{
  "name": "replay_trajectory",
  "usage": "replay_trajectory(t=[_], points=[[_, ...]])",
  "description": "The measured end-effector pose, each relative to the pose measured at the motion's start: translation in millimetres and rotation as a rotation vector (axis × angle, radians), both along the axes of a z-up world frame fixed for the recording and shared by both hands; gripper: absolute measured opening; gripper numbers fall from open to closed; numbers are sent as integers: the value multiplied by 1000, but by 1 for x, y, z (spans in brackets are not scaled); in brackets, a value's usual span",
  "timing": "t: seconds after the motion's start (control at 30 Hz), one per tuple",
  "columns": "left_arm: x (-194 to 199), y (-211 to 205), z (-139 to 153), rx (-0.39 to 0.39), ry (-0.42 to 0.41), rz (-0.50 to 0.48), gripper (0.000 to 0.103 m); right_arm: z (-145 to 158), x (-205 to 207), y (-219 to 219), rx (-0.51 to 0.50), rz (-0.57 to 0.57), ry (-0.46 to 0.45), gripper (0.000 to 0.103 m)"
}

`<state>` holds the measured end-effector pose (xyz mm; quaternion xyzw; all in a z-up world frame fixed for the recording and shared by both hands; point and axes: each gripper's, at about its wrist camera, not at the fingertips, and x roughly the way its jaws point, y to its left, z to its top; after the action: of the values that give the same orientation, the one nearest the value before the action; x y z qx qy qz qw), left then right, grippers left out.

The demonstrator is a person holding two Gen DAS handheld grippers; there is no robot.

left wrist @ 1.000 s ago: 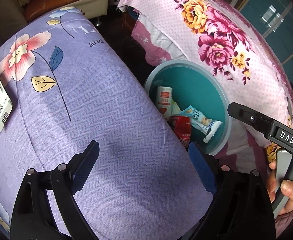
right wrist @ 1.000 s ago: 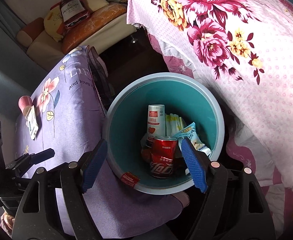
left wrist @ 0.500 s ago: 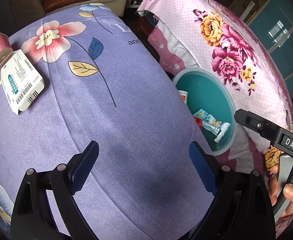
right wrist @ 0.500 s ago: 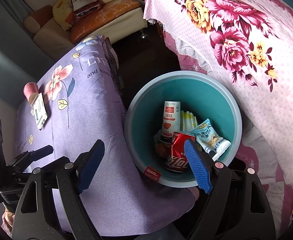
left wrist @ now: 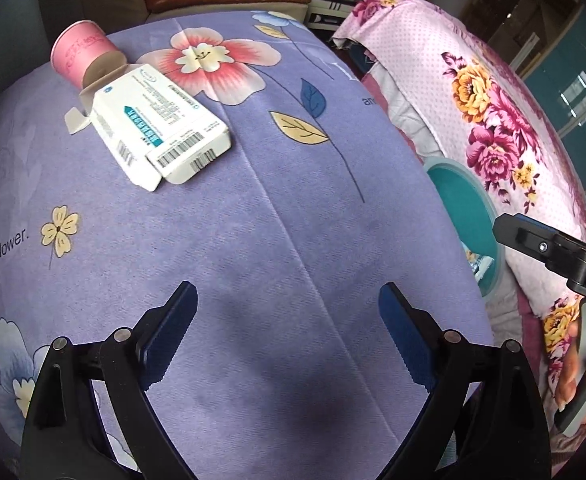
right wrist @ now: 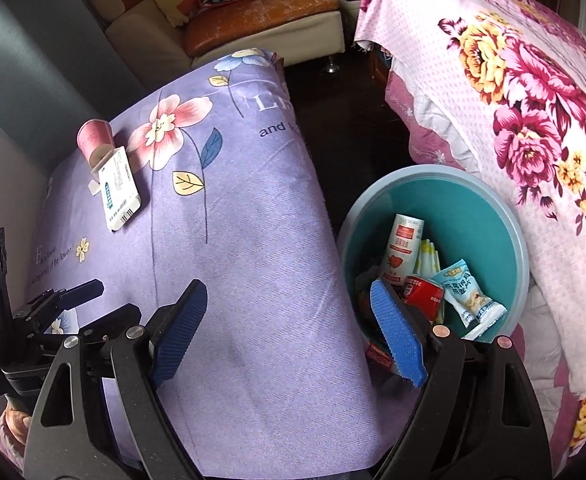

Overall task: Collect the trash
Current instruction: 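Move both grippers back over the pink cup and white medicine box, then grasp the white medicine box with the right gripper while the left gripper grasps the pink paper cup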

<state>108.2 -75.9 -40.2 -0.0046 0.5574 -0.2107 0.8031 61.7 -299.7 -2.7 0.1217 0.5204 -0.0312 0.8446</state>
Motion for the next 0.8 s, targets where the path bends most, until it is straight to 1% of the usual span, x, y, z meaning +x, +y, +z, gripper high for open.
replay_trajectory(t=[0.2, 0.37, 0.6, 0.8], points=[[14, 69, -3, 12, 2, 116, 92, 3, 37, 53, -42, 126, 17, 81], [31, 124, -5, 34, 0, 210, 92, -1, 76, 108, -81, 267, 53, 82], [57, 195, -11, 38, 4, 338, 92, -20, 136, 181, -140, 447, 112, 82], [79, 237, -16, 34, 14, 413, 92, -43, 183, 219, -184, 518, 161, 82]])
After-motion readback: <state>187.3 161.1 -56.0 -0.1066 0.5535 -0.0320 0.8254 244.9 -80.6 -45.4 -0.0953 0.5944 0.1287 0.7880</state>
